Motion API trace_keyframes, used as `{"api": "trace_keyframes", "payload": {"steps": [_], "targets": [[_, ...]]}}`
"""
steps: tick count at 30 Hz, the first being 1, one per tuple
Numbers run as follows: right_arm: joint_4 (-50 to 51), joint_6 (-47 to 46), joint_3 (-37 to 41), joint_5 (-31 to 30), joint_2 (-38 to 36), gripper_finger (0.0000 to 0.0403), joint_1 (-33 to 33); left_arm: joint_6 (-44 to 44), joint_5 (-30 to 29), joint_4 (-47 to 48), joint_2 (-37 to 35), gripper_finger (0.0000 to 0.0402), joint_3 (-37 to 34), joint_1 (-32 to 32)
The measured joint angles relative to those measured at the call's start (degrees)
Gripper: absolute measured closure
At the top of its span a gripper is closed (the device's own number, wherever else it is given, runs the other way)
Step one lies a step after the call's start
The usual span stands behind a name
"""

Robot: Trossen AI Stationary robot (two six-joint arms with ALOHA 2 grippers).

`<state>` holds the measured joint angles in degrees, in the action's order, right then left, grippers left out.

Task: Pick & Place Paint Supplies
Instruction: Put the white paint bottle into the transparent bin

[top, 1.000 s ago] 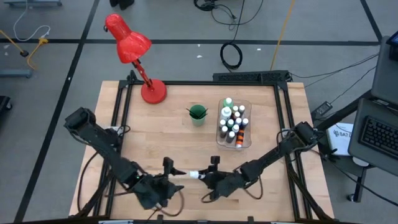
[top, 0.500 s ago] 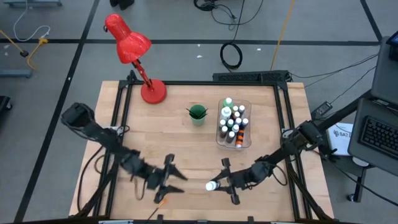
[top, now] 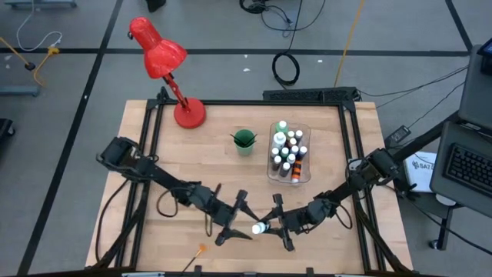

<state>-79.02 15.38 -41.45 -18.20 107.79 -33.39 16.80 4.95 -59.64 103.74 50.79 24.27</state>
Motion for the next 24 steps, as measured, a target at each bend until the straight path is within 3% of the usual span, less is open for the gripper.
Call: {"api": "trace_keyframes", "payload": {"steps": [6, 12, 17, 21, 24], "targets": [[-0.3, -0.3, 0.0, 0.1, 0.0, 0.0282, 0.0, 0.0, -1.5, -0.4, 3.2, 0.0123, 3.3, -0.5], [0.2, -0.9, 0.0, 0.1, 0.0, 0.0282, 0.0, -0.5, -2.8, -0.5, 3.6, 0.0154, 3.9, -0.6], [-0.1, -0.8, 0.0, 0.0, 0.0, 0.0282, 0.0, -2.0, -3.7, -0.1, 3.6, 0.0214, 3.9, -0.5], [0.0, -1.5, 0.1, -0.6, 0.0, 0.0282, 0.0, -1.0, -3.8, 1.9, 3.5, 0.0300, 3.9, -0.5], [0.1, -1.6, 0.1, -0.6, 0.0, 0.0281, 0.0, -0.7, -3.9, 2.5, 3.2, 0.0302, 3.9, -0.5]]}}
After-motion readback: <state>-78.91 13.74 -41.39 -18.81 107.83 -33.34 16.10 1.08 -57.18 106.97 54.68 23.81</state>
